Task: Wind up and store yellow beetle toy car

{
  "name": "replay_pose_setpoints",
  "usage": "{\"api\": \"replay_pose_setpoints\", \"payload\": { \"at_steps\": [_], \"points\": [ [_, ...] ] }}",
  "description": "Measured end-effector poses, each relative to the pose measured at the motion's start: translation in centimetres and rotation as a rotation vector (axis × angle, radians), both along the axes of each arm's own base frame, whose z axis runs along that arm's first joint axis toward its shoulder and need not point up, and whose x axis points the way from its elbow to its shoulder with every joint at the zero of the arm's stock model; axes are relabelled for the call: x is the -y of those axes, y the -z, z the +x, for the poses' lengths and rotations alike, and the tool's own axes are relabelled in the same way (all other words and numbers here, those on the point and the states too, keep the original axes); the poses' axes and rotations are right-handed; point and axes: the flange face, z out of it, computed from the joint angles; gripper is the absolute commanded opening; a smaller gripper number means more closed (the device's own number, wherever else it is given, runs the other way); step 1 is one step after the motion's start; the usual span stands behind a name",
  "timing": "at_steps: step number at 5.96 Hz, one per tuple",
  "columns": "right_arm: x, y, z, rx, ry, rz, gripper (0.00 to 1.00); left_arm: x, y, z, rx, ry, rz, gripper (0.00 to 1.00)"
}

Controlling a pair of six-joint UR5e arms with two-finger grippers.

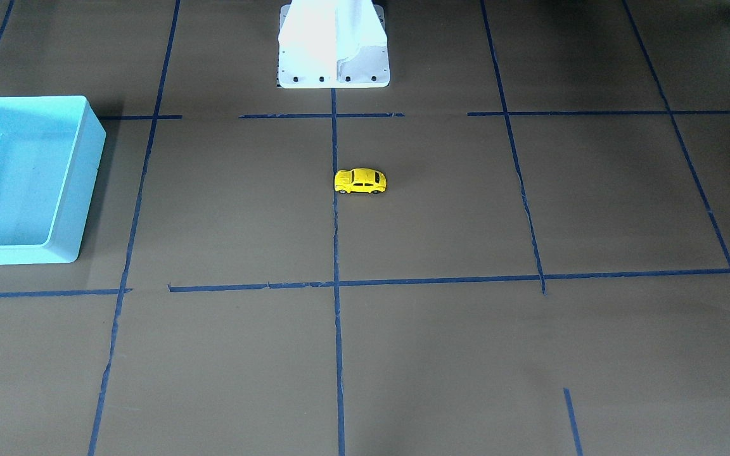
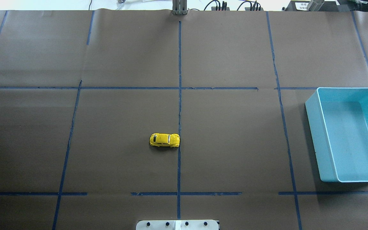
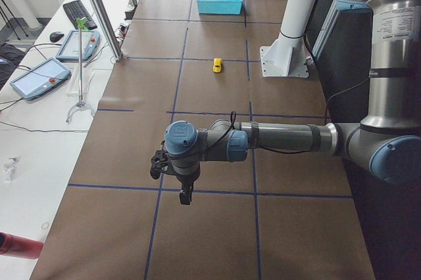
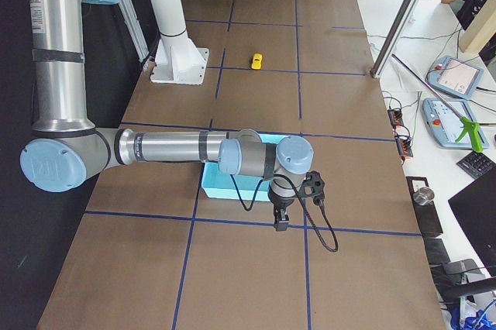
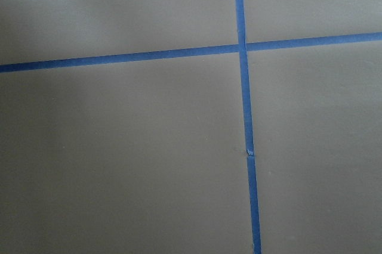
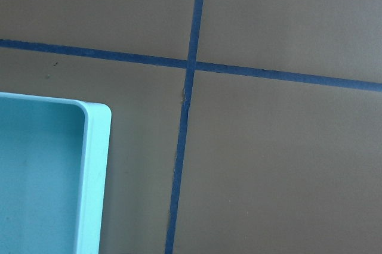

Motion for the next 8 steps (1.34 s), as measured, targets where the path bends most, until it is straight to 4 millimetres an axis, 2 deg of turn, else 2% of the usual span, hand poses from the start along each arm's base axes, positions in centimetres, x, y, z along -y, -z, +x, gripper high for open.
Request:
{"api": "replay_pose_setpoints", "payload": {
  "at_steps": [6, 7, 8],
  "points": [
    [-0.2, -0.4, 0.0, -0.002, 0.0, -0.008, 1.0, 0.2, 1.3, 0.1, -0.006, -0.003, 0.02, 1.0],
    [-0.2, -0.4, 0.0, -0.002, -0.001, -0.009, 1.0, 0.3, 2.7, 0.5, -0.006, -0.01, 0.043, 1.0],
    [-0.2, -0.4, 0.0, -0.002, -0.001, -0.009, 1.0, 0.3, 5.7, 1.8, -0.004, -0.041, 0.066, 1.0]
  ]
}}
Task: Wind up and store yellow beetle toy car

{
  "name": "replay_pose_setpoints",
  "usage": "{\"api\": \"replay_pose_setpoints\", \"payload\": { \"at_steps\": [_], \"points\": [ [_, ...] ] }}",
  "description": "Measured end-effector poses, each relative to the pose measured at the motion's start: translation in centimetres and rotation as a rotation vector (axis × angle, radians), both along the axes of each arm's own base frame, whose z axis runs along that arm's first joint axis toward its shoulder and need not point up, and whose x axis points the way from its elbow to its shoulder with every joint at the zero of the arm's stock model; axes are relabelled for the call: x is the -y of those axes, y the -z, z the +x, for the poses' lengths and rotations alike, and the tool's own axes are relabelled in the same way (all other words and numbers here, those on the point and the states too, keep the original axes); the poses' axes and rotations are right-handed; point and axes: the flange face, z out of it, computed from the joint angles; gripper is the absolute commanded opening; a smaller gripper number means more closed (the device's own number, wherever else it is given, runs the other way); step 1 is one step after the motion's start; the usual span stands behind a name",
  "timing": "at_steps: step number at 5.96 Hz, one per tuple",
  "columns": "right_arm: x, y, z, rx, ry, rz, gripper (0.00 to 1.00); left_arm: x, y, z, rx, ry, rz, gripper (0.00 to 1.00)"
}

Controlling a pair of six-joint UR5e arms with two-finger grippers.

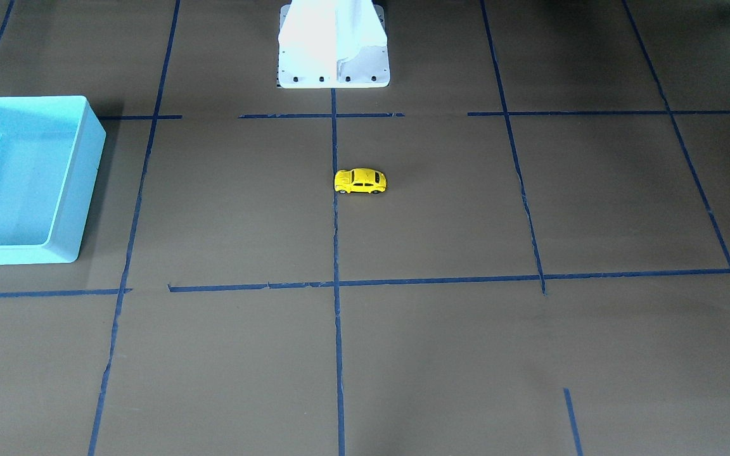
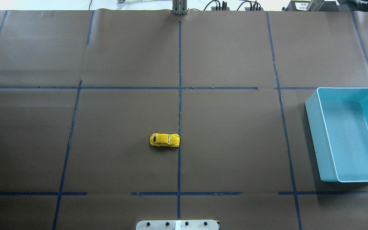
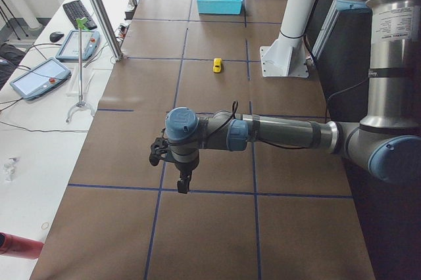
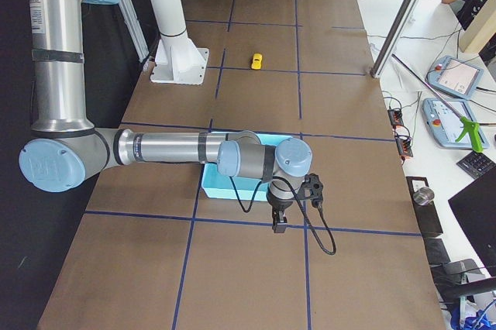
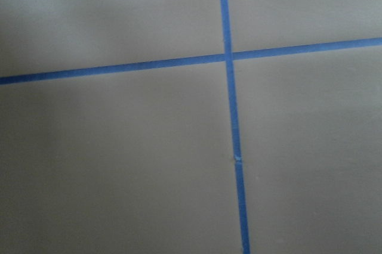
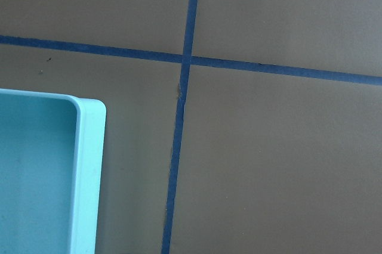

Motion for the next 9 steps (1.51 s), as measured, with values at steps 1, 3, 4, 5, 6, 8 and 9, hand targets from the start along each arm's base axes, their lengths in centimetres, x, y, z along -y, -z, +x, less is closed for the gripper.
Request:
{"api": "replay_pose_setpoints", "payload": {
  "at_steps": [1, 3, 4, 5, 6, 8, 9],
  "points": [
    [0.0, 0.0, 0.0, 0.0, 0.0, 0.0, 1.0, -0.3, 4.5, 2.7, 0.011, -0.061, 0.025, 1.0],
    [0.0, 0.0, 0.0, 0.0, 0.0, 0.0, 1.0, -0.6, 14.2, 8.6, 0.079, -0.195, 0.128, 1.0],
    [0.0, 0.0, 0.0, 0.0, 0.0, 0.001, 1.0, 0.3, 18.9, 12.1, 0.094, -0.263, 0.176, 1.0],
    [0.0, -0.1, 0.0, 0.0, 0.0, -0.001, 1.0, 1.3, 23.2, 16.7, 0.111, -0.345, 0.248, 1.0],
    [0.0, -0.3, 0.0, 0.0, 0.0, -0.005, 1.0, 1.6, 26.9, 21.4, 0.127, -0.422, 0.331, 1.0],
    [-0.1, -0.5, 0.0, 0.0, 0.0, -0.009, 1.0, -0.3, 32.5, 31.0, 0.17, -0.572, 0.497, 1.0],
    [-0.1, -0.5, 0.0, 0.0, 0.0, -0.009, 1.0, -2.3, 33.9, 35.0, 0.192, -0.635, 0.561, 1.0]
  ]
}}
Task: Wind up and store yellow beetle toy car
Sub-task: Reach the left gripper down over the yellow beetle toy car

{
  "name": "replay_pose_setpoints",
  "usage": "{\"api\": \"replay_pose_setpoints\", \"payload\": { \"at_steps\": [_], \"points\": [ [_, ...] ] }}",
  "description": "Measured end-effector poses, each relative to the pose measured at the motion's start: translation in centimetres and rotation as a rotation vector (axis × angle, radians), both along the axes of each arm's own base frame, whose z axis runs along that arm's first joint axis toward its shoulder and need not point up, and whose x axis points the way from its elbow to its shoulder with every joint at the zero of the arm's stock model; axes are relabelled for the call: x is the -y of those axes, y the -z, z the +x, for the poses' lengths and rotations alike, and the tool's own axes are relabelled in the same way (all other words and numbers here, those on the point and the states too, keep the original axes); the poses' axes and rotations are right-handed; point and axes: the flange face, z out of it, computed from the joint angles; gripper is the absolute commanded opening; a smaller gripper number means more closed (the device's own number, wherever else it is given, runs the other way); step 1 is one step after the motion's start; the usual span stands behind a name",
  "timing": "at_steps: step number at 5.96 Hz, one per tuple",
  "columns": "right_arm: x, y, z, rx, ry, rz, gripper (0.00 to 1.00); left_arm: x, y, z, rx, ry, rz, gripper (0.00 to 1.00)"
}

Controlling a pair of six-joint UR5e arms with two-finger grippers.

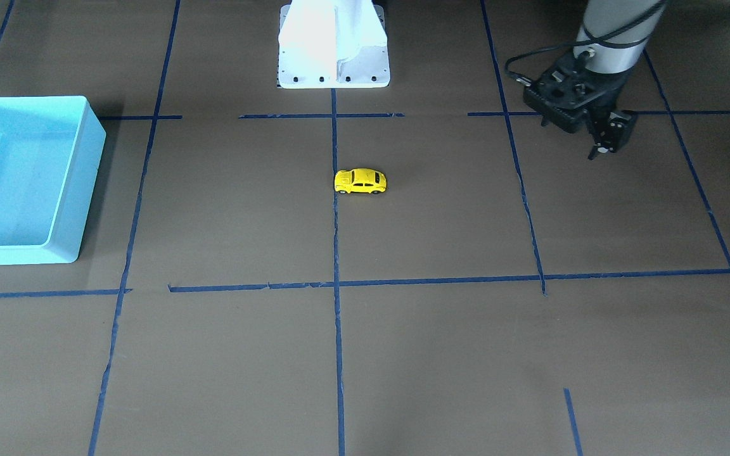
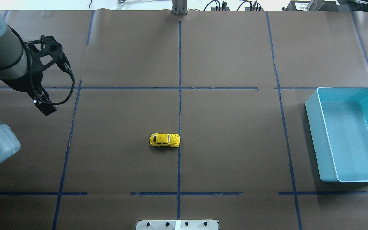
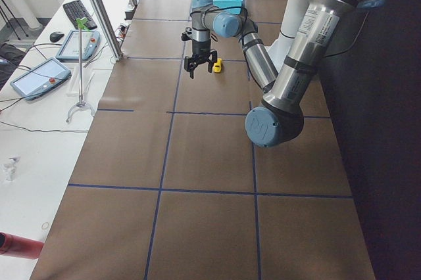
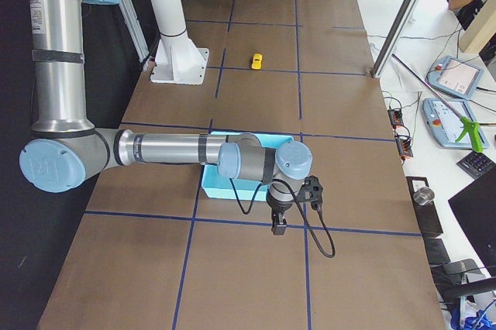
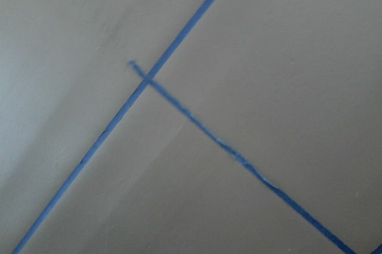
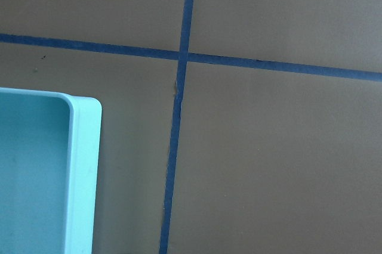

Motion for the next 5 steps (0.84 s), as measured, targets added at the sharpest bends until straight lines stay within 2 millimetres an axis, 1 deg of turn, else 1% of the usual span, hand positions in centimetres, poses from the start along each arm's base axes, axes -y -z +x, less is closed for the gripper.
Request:
{"api": "replay_pose_setpoints", "payload": {
  "at_steps": [2, 3, 4, 5],
  "points": [
    [0.0, 0.0, 0.0, 0.0, 0.0, -0.001, 1.0, -4.5, 2.1, 7.4, -0.006, -0.162, 0.103, 1.0],
    [0.0, -0.1, 0.0, 0.0, -0.001, -0.003, 1.0, -5.4, 3.1, 11.1, -0.038, -0.263, 0.183, 1.0],
    [-0.1, -0.4, 0.0, 0.0, -0.001, -0.009, 1.0, -5.0, 4.0, 13.9, -0.08, -0.326, 0.265, 1.0],
    [-0.1, -0.8, 0.0, 0.001, 0.0, -0.016, 1.0, -4.7, 4.3, 15.8, -0.114, -0.353, 0.311, 1.0]
  ]
}}
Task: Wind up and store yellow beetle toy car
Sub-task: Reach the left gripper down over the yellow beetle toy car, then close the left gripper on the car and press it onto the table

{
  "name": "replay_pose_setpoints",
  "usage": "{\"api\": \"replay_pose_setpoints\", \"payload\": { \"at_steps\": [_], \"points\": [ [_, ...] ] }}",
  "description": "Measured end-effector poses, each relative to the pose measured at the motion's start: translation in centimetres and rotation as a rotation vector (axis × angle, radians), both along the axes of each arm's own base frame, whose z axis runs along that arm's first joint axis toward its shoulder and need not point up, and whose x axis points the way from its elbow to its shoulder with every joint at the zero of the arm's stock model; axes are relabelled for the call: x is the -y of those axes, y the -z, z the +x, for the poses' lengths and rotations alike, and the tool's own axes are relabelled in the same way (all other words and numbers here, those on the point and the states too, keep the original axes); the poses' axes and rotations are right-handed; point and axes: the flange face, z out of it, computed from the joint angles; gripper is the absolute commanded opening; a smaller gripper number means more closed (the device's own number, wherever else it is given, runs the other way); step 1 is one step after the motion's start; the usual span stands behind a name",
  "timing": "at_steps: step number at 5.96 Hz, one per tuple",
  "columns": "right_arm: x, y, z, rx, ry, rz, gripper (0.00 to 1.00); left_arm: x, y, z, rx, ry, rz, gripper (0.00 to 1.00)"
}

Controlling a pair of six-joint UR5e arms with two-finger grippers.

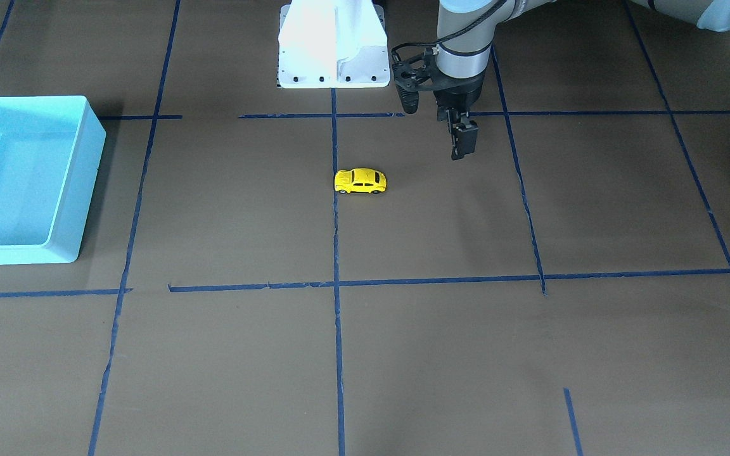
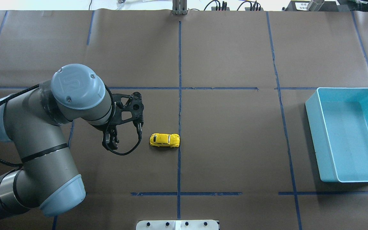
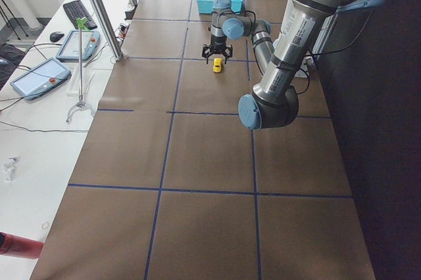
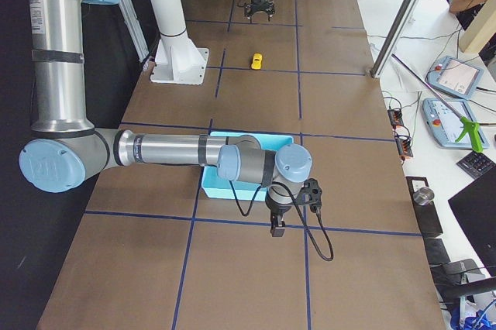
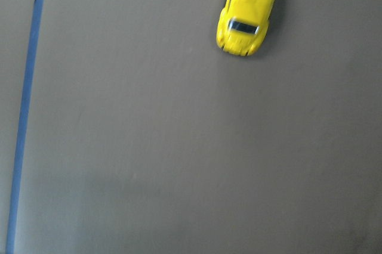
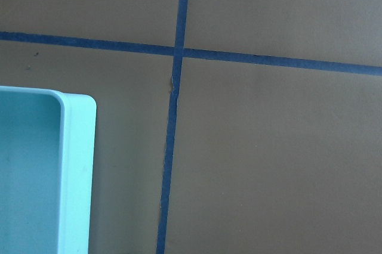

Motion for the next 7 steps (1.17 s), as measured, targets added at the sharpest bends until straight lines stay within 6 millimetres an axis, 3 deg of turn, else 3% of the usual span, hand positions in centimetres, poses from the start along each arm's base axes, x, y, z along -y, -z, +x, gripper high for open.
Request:
{"api": "replay_pose_setpoints", "payload": {
  "at_steps": [3, 7],
  "points": [
    [0.0, -0.2, 0.0, 0.0, 0.0, -0.004, 1.0, 1.9, 0.9, 7.5, -0.037, -0.043, 0.027, 1.0],
    [0.0, -0.2, 0.0, 0.0, 0.0, -0.004, 1.0, 1.7, 0.2, 12.0, -0.074, -0.076, 0.042, 1.0]
  ]
}}
